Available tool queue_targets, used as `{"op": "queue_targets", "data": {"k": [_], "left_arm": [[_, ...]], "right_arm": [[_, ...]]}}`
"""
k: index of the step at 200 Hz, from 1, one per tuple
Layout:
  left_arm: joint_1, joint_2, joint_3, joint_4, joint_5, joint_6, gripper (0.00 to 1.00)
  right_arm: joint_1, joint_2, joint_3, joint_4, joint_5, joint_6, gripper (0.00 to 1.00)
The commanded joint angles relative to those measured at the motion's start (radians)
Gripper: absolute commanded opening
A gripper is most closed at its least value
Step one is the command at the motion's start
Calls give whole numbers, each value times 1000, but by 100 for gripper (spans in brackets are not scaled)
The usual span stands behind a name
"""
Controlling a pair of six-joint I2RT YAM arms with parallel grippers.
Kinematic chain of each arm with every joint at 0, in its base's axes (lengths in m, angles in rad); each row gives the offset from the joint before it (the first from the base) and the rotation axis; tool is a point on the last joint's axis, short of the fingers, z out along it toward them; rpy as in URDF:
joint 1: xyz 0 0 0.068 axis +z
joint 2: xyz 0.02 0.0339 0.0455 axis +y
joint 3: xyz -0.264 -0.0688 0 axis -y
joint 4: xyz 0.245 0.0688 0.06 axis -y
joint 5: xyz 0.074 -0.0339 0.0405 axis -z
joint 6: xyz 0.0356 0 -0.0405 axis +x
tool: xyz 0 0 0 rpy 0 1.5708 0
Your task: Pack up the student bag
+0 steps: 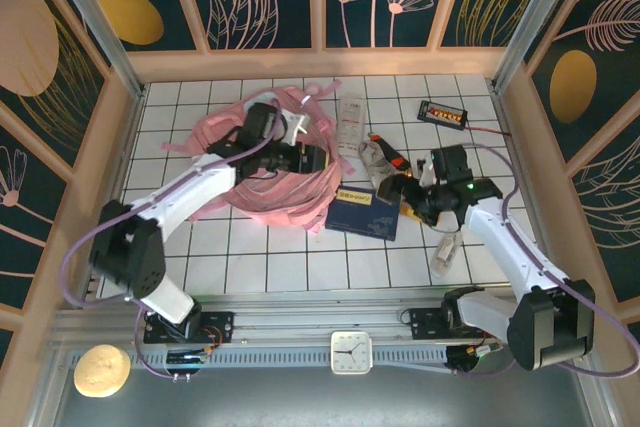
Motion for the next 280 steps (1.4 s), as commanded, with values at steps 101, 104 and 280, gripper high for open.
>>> {"op": "queue_targets", "data": {"k": [101, 104, 280], "left_arm": [[-69, 290, -93, -23, -32, -29, 35], [-70, 294, -93, -24, -39, -28, 35], [-70, 322, -54, -128, -115, 36, 60]], "right_arm": [[-101, 267, -91, 286, -118, -114, 78], [-99, 274, -90, 291, -122, -114, 77], [-54, 277, 4, 221, -62, -177, 0]]}}
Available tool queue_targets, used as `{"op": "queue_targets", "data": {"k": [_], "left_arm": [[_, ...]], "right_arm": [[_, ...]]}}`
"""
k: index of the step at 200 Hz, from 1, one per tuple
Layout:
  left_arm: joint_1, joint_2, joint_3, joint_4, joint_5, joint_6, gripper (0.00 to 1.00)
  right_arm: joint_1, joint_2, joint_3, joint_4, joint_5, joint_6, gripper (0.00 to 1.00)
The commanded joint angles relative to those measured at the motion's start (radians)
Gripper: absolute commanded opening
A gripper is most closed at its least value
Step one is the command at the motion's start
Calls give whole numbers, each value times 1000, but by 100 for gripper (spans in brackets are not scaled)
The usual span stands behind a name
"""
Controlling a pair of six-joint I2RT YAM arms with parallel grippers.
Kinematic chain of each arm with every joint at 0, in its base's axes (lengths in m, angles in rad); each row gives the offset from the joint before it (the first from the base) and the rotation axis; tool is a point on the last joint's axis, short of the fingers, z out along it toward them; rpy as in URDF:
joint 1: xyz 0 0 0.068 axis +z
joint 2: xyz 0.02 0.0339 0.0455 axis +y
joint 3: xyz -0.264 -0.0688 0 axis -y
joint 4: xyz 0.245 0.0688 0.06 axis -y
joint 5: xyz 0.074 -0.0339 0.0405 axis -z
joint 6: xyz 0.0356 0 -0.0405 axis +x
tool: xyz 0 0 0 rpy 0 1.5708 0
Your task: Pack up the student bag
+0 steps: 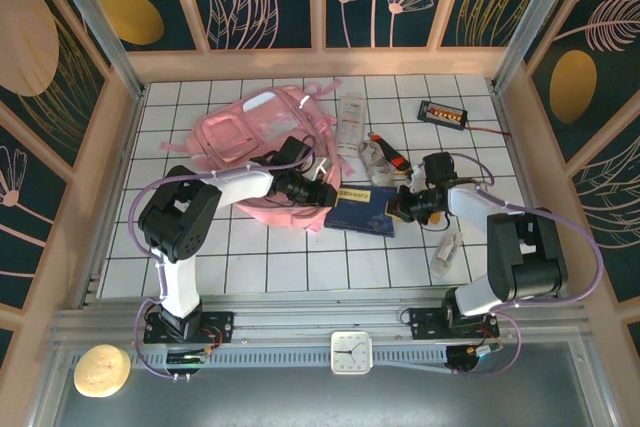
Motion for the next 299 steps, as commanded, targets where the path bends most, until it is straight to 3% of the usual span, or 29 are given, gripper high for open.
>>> {"op": "queue_targets", "data": {"k": [1, 10, 15, 20, 61, 91, 113, 145, 170, 204, 239, 281, 299], "left_arm": [[-3, 26, -7, -167, -142, 47, 62], [-2, 2, 8, -194, -150, 50, 80], [-2, -10, 17, -209, -148, 50, 95], [-1, -23, 25, -223, -144, 47, 99], [-1, -129, 2, -222, -42, -69, 99], [25, -206, -23, -161, 24, -258, 99], [53, -282, -125, 100, 131, -537, 99], [87, -269, -170, 365, 225, -810, 99], [93, -255, -196, 578, 230, -1047, 99], [49, -249, -267, 735, 180, -1252, 99], [-7, -150, -284, 916, 149, -1404, 99], [-21, -57, -239, 935, 111, -1418, 99], [-25, -24, -240, 948, 103, -1427, 93]], "right_arm": [[10, -73, 71, -75, 56, -32, 0], [3, -99, 85, -101, 58, -34, 0], [-1, -112, 95, -113, 56, -33, 0], [-4, -124, 105, -124, 50, -32, 0], [-7, -157, 181, -167, -32, -7, 0], [-8, -170, 220, -177, -59, 24, 0], [-7, -172, 227, -155, -83, 55, 0], [-8, -160, 218, -112, -96, 99, 0], [-7, -151, 248, -97, -94, 135, 0], [-7, -133, 294, -99, -107, 148, 0], [-8, -124, 298, -100, -116, 147, 0], [-7, -123, 303, -98, -127, 145, 0], [-7, -123, 299, -94, -132, 145, 0]]}}
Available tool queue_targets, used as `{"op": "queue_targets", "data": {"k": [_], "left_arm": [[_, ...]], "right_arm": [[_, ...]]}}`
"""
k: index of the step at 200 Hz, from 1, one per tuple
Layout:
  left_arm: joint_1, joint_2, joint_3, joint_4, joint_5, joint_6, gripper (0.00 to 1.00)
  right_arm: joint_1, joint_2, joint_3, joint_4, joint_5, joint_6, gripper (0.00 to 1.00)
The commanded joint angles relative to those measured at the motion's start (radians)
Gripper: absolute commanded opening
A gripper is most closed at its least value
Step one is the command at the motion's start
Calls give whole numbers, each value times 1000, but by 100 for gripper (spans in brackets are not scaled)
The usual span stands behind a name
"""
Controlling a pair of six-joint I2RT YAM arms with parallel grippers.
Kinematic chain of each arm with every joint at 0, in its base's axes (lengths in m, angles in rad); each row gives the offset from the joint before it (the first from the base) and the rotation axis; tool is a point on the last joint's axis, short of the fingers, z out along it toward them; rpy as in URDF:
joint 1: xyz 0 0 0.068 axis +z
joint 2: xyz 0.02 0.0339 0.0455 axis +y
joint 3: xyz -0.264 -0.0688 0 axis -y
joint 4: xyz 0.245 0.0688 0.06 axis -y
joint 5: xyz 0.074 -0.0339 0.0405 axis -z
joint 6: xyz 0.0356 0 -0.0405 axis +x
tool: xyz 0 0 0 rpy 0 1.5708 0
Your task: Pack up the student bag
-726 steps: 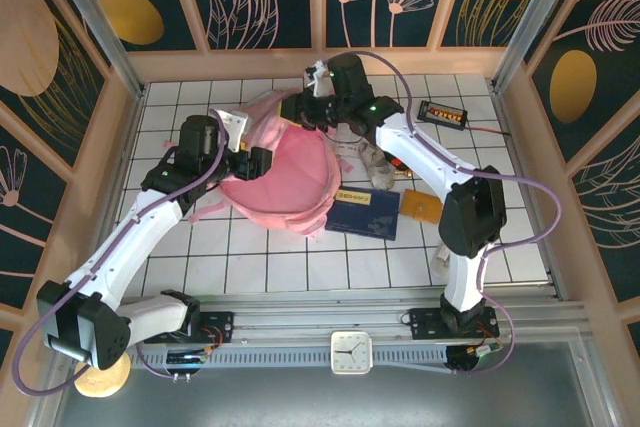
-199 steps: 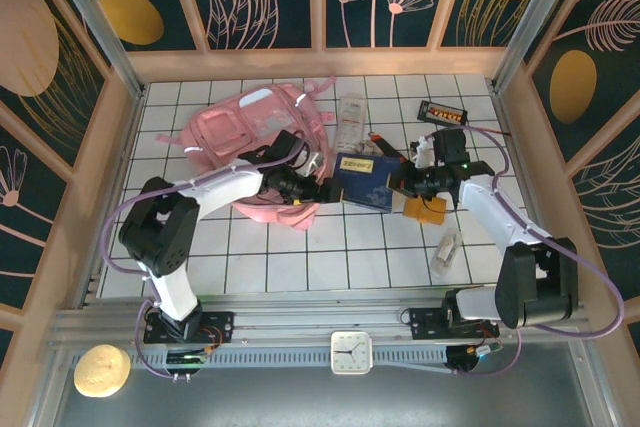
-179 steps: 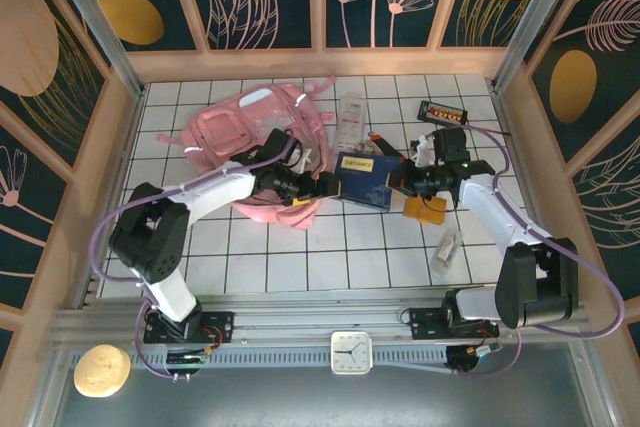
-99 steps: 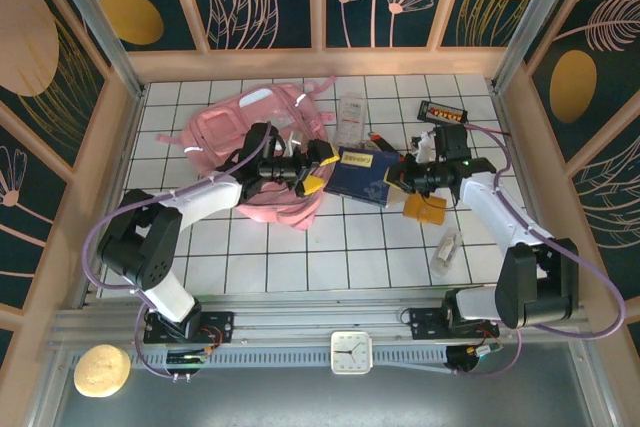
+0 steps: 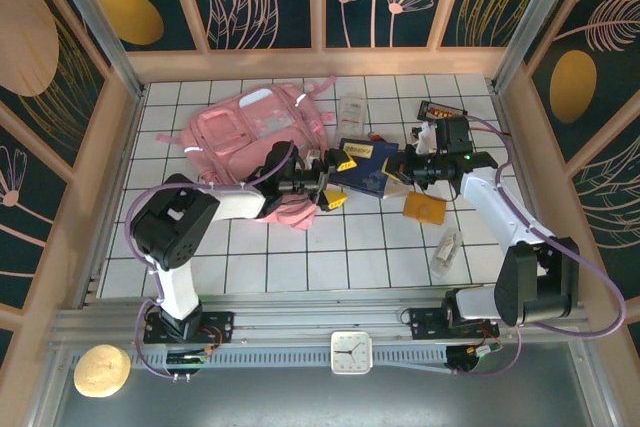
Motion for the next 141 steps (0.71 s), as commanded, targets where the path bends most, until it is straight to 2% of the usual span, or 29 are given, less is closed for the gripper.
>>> {"op": "queue_targets", "data": {"k": [1, 11, 69, 81, 96, 110, 113, 119, 130, 135, 141], "left_arm": [[-8, 40, 21, 63, -33, -147, 93], [-11, 50, 11, 70, -43, -150, 86], [-13, 144, 19, 101, -97, -160, 69], [-14, 164, 22, 127, -103, -174, 55], [-14, 174, 29, 127, -105, -167, 51], [-14, 165, 24, 105, -109, -148, 40], [-13, 162, 20, 101, -110, -143, 37], [-14, 157, 16, 92, -111, -134, 30], [-13, 146, 0, 84, -114, -125, 9], [-14, 140, -6, 83, -117, -121, 0], [-13, 134, -9, 75, -115, -111, 0]], "right_arm": [[-7, 5, 26, 19, -36, 8, 0], [-7, 3, 21, 24, -38, 9, 0], [0, -34, -54, 61, -36, 38, 0], [5, -43, -67, 60, -32, 43, 0], [7, -58, -82, 53, -27, 45, 0], [6, -74, -101, 32, -27, 40, 0], [7, -79, -104, 24, -25, 39, 4], [6, -89, -111, 2, -16, 32, 18], [5, -115, -120, -49, 9, 10, 42], [1, -129, -120, -76, 24, -2, 50], [-6, -144, -120, -106, 42, -15, 56]]}}
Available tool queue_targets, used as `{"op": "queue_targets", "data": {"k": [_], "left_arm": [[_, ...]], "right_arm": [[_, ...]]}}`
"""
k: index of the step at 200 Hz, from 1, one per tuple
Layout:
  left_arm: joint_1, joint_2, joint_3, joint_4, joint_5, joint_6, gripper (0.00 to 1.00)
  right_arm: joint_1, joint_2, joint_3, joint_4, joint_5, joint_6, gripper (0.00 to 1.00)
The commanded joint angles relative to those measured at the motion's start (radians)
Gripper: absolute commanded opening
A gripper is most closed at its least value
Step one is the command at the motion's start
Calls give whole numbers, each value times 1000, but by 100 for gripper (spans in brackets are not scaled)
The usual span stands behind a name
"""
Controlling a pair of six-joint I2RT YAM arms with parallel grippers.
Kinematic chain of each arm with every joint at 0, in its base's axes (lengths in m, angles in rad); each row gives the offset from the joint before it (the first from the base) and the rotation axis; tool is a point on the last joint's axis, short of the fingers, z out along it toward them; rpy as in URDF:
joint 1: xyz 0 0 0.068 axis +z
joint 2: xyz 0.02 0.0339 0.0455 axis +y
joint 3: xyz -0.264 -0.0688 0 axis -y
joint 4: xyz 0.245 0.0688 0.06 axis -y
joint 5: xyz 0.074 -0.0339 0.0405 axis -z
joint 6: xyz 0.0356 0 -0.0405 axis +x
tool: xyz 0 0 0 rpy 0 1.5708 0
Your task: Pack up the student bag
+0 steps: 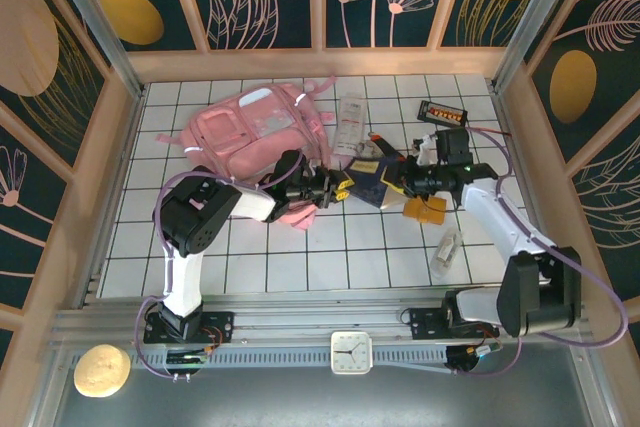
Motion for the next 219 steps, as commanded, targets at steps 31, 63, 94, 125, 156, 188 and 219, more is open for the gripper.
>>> {"op": "queue_targets", "data": {"k": [31, 63, 94, 125, 156, 188, 219], "left_arm": [[11, -50, 40, -142, 7, 97, 0], [41, -126, 418, -778, 35, 640, 0], [66, -121, 800, -1325, 35, 1209, 0], [169, -225, 697, -1254, 296, 1321, 0], [238, -352, 499, -920, 533, 1144, 0], [238, -402, 414, -758, 617, 1049, 0], [238, -442, 366, -690, 642, 1004, 0]], "right_arm": [[-91, -127, 28, -223, 84, -95, 65], [-139, -122, 172, -298, 130, -127, 83], [-163, -84, 289, -279, 70, -159, 99], [-157, -34, 356, -155, -155, -163, 99], [-144, 27, 430, -143, -268, -223, 99], [-47, 82, 416, -38, -400, -217, 99], [77, 143, 397, 54, -413, -206, 99]]}}
